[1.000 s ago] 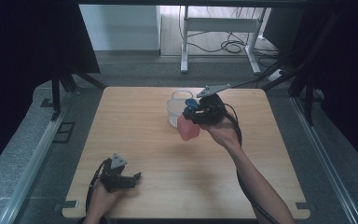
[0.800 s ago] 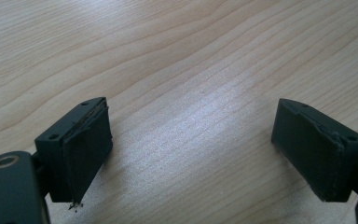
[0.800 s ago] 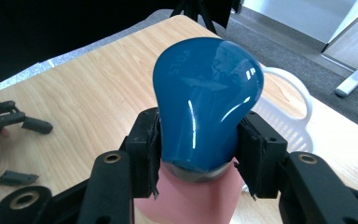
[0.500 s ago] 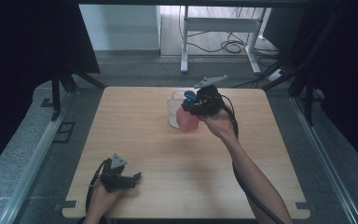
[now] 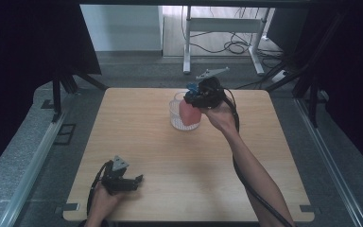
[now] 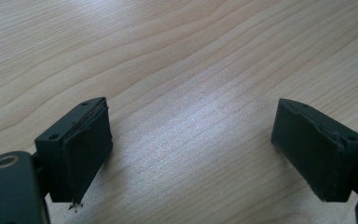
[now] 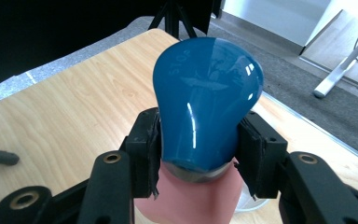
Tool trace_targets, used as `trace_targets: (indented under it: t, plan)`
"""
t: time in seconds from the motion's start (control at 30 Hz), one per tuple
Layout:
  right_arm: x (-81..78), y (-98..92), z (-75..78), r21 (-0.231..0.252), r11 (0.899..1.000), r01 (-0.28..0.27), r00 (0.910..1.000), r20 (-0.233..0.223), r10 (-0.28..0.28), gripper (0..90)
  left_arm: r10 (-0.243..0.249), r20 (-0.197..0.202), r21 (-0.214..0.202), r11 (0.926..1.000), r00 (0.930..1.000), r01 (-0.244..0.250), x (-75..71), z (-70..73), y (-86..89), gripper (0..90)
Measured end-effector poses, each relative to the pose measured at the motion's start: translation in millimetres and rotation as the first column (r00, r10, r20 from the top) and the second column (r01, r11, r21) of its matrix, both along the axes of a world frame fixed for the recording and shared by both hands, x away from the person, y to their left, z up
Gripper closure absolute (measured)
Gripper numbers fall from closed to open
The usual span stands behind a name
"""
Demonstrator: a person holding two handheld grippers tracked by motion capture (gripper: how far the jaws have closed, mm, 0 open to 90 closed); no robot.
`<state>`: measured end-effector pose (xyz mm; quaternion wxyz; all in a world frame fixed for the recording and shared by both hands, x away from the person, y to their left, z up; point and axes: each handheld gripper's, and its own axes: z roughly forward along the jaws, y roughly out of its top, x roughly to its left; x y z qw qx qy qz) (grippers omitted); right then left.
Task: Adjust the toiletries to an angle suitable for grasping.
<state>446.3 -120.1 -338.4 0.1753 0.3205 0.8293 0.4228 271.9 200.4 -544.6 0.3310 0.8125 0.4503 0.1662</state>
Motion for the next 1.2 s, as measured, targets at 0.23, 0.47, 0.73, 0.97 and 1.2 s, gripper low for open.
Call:
trace_targets:
  t: [0.23, 0.47, 0.73, 0.97, 1.2]
  plan:
    - [12.1, 0.1, 4.1, 0.003, 1.0, 0.02, 0.9998, 0.006, -0.02, 53.2, 0.0, 0.0, 0.0, 1.0, 1.0, 0.0, 0.0, 0.0, 0.0, 11.6]
    - [22.2, 3.2, 2.7, 0.004, 0.999, 0.037, 0.9991, 0.018, -0.037, 53.2, 0.0, 0.0, 0.0, 1.0, 1.0, 0.0, 0.0, 0.0, 0.0, 11.6]
    - [34.6, 6.0, -1.7, 0.001, 0.998, 0.06, 0.998, 0.022, -0.06, 53.2, 0.0, 0.002, 0.0, 1.0, 1.0, 0.0, 0.0, -0.1, -0.1, 11.6]
    - [43.7, 8.7, -7.1, -0.006, 0.997, 0.078, 0.9968, 0.02, -0.078, 53.2, 0.001, 0.002, 0.0, 1.0, 1.0, -0.001, 0.0, -0.1, -0.1, 11.7]
    - [49.2, 12.1, -13.9, -0.016, 0.996, 0.085, 0.9961, 0.025, -0.085, 53.2, 0.001, 0.002, 0.0, 1.0, 1.0, -0.001, -0.1, -0.1, -0.1, 11.7]
